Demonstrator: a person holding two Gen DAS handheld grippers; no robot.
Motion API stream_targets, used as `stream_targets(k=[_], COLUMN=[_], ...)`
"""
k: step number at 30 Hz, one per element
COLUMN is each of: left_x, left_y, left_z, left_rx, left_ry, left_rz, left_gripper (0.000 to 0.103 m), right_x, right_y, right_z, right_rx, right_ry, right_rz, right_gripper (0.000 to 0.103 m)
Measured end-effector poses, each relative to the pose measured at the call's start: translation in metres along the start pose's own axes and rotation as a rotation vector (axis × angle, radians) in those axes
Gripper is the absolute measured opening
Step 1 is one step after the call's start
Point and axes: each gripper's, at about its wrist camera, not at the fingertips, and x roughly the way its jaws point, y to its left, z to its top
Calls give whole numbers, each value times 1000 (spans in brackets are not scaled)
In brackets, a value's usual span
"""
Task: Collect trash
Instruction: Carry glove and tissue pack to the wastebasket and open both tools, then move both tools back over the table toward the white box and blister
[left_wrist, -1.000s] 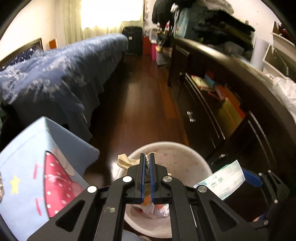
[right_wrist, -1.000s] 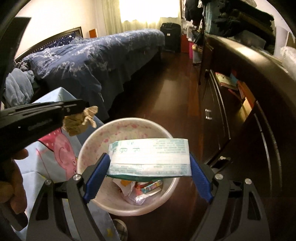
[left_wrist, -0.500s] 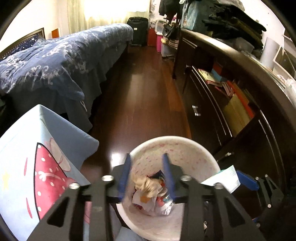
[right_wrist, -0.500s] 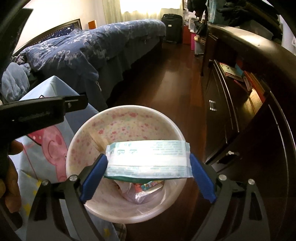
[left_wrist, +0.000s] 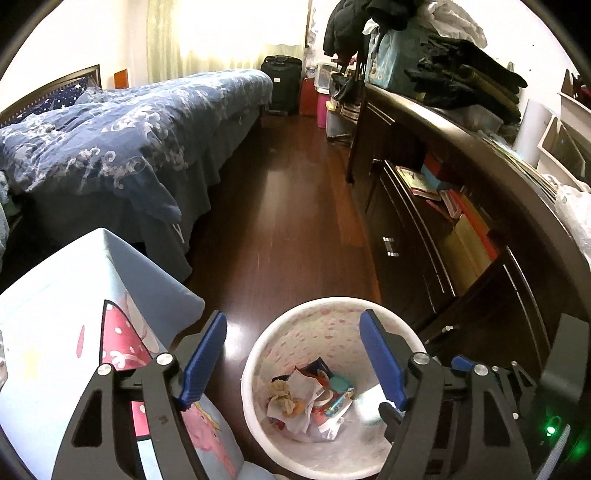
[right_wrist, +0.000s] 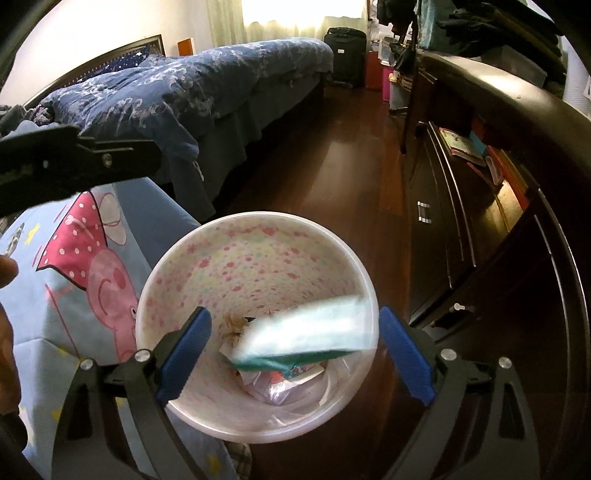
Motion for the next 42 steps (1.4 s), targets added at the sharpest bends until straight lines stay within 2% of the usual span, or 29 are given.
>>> stream_targets(k=[3, 12, 17, 21, 23, 27, 32, 37, 42], left_x=[-5, -31, -61, -92, -102, -126, -144, -143, -137], left_y=[1, 14, 41, 93, 117, 179, 247, 309, 348], left_z=[1, -1, -10, -27, -35, -56, -80, -96, -110], left_rx=[0, -23, -39, -132, -171, -259, -374, -474, -527], left_ry=[-12, -55, -101, -132, -133, -134, -122, -81, -53], left_rz=[-3, 3, 82, 203, 246, 407, 548, 626, 626], left_gripper=[74, 75, 80, 87, 89, 92, 95, 95, 93], right_x=[-5, -26, -42, -59, -68, -83, -86, -85, -83], right_y=[1, 19, 42, 80, 106, 163, 226, 274, 307], right_z=[1, -1, 0, 5, 8, 13, 16, 16, 15], right_rx=[4, -16, -26, -78, -126, -229, -345, -422, -482], right_ry=[-20, -29, -35, -48, -63, -80, -75, -62, -61], right_rz=[21, 12, 59, 133, 169, 247, 307, 351, 371], right_gripper=[98, 98, 98, 99, 99, 99, 99, 99, 99])
